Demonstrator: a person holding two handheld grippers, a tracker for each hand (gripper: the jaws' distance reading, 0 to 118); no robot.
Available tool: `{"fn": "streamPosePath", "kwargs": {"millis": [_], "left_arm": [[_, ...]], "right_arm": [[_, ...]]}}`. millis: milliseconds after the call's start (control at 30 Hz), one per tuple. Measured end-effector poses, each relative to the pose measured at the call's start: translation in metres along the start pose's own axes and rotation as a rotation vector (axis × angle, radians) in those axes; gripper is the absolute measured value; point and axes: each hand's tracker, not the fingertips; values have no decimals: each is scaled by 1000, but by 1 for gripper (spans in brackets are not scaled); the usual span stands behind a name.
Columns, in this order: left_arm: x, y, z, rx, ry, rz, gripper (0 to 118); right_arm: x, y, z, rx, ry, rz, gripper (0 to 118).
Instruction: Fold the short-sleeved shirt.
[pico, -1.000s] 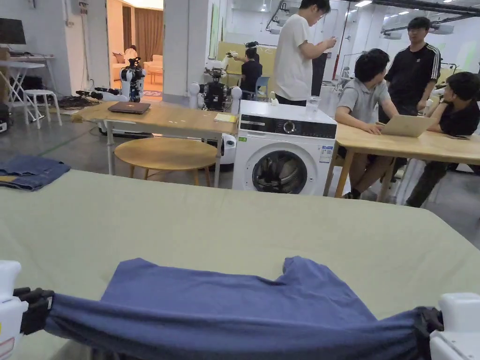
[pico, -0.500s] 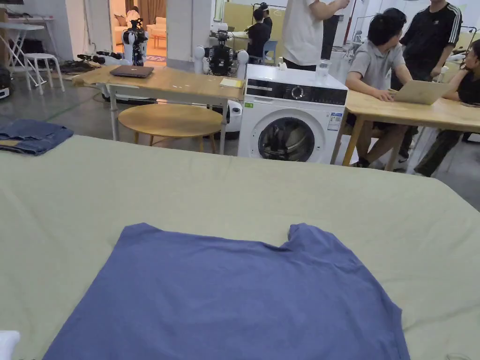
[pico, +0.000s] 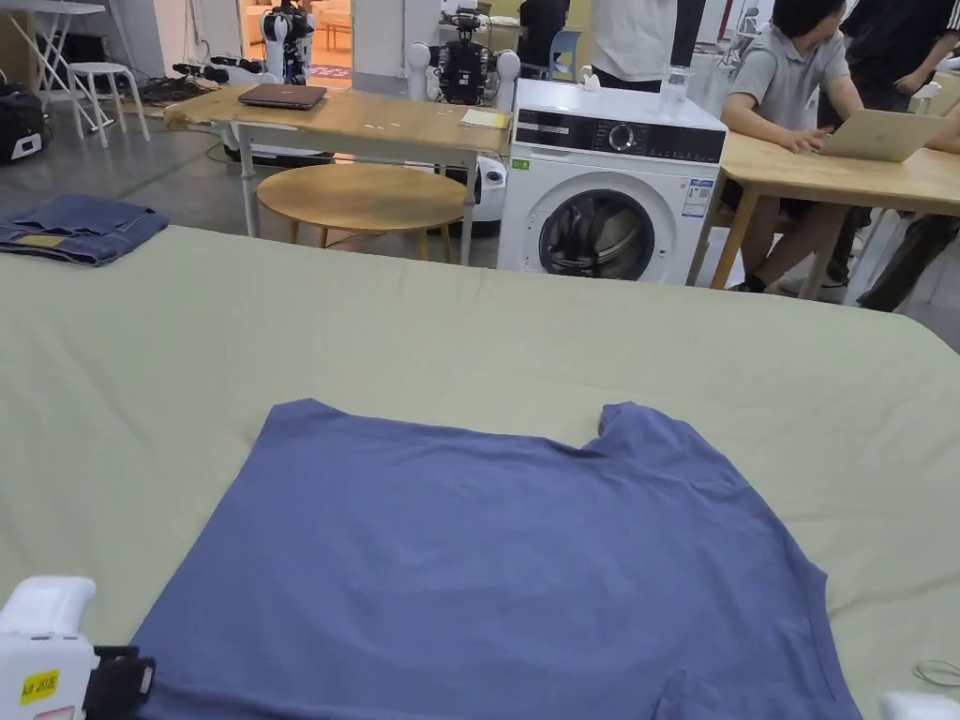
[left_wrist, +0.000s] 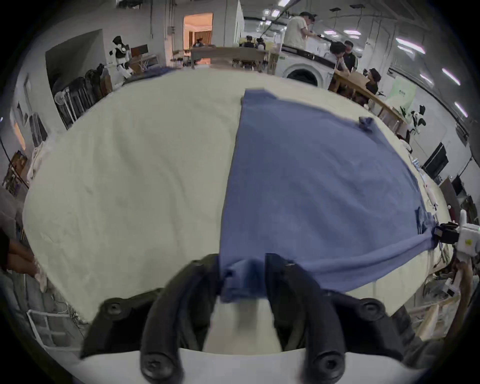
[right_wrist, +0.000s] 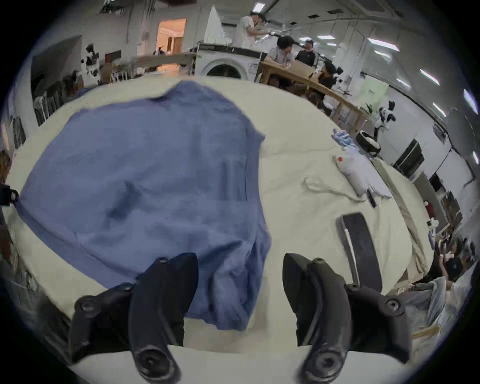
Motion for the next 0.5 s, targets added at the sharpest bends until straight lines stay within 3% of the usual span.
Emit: {"fn": "streamPosePath", "kwargs": {"millis": [167, 400, 433, 500], "left_arm": [[27, 22, 28, 233, -37, -29, 47], [83, 38, 56, 547, -15, -72, 47], [89, 39, 58, 576, -5, -75, 47], [101, 38, 65, 642, 10, -79, 47]], "right_arm": [[-13, 31, 26, 176, 30, -69, 70], [-60, 63, 48, 505, 100, -147, 69], [-67, 65, 51, 546, 97, -148, 64], [-83, 70, 57, 619, 85, -136, 39]]}}
